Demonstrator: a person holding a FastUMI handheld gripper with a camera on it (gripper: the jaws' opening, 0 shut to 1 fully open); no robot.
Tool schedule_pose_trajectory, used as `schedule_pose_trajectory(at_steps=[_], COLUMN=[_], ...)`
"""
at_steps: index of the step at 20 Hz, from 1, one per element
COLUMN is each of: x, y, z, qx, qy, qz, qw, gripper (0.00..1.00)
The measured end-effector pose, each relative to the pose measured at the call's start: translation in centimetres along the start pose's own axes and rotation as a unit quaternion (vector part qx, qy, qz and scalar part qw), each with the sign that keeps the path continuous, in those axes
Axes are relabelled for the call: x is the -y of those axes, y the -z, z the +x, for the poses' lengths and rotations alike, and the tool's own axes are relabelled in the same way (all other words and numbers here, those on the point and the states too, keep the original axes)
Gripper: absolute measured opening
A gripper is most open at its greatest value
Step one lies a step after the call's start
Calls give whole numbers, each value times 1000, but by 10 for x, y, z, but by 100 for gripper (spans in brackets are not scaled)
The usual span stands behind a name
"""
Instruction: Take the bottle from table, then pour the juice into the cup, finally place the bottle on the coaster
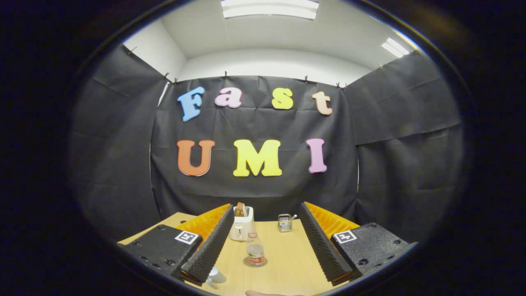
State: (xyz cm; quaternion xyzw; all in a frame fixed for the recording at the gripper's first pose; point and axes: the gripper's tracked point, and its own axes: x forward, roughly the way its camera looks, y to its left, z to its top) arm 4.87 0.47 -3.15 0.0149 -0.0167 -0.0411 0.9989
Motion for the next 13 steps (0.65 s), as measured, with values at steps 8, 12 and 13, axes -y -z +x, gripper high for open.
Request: schedule_pose_trajectory(at_steps=[8, 12, 13], x=[-3, -14, -13], y=[-24, -16, -16], z=[-15, -16, -14], qx=[-3, -34, -34], qy=[-26, -50, -49], qz=[-1, 12, 8], qw=[1000, 998, 998], gripper=[100, 100, 100])
